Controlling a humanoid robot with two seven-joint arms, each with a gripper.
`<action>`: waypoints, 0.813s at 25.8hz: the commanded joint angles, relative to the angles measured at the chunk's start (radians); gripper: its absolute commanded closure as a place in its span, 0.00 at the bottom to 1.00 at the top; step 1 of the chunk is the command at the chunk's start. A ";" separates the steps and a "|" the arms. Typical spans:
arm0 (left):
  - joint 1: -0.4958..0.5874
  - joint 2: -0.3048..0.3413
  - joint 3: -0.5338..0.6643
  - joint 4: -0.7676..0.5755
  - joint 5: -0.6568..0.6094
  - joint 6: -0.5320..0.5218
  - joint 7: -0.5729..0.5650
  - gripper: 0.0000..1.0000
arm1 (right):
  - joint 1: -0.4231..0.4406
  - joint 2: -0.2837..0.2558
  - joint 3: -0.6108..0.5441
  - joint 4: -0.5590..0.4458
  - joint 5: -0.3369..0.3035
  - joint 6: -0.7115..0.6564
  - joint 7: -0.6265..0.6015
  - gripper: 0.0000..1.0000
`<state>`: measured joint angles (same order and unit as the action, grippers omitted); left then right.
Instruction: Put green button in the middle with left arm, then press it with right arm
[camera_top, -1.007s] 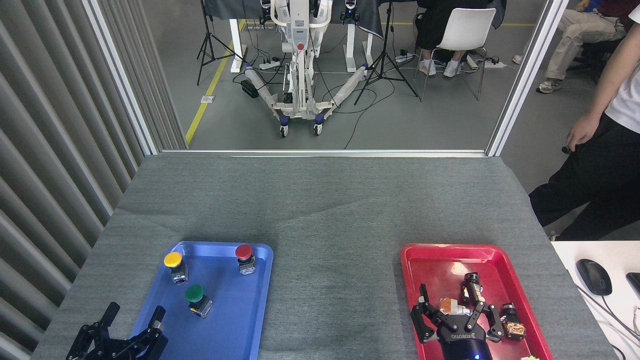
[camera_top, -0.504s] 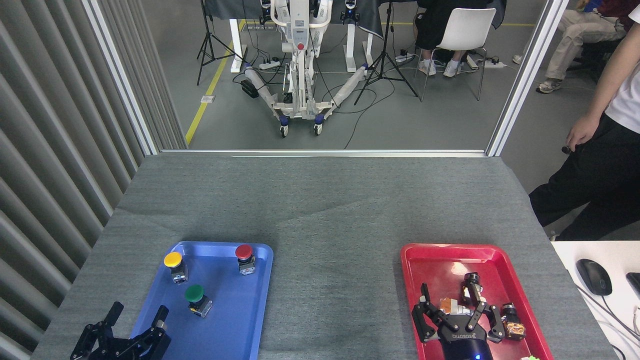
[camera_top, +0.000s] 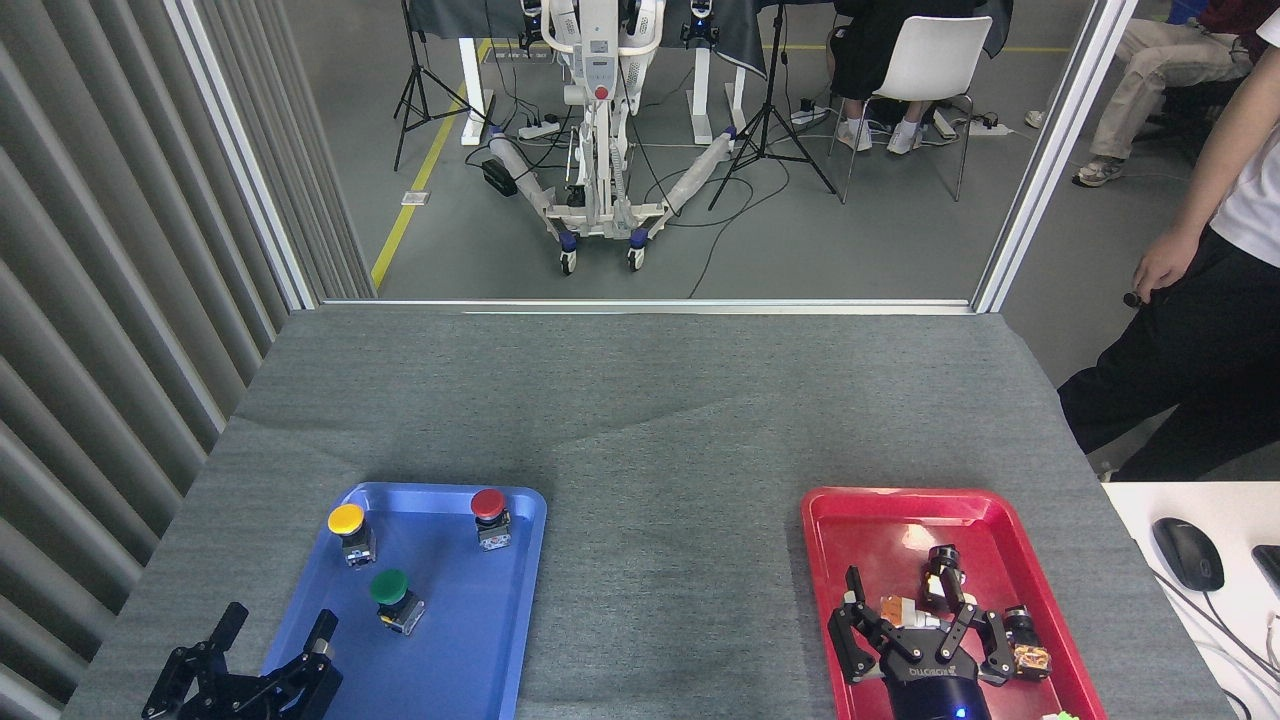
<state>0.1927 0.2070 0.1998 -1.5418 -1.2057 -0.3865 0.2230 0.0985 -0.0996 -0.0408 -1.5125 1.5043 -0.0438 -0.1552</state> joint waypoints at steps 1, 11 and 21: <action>-0.001 -0.001 0.000 0.002 0.000 0.000 -0.001 0.00 | 0.001 0.000 -0.005 0.000 -0.003 -0.002 0.000 0.00; -0.007 -0.005 0.000 0.000 0.000 -0.002 -0.001 0.00 | -0.002 -0.002 -0.005 0.000 -0.003 -0.011 0.000 0.00; -0.009 -0.001 0.000 0.002 0.000 0.000 -0.002 0.00 | 0.001 0.001 -0.005 0.000 -0.003 -0.004 0.002 0.00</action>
<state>0.1848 0.2054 0.1994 -1.5402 -1.2057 -0.3868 0.2217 0.0972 -0.1002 -0.0460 -1.5125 1.5017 -0.0522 -0.1537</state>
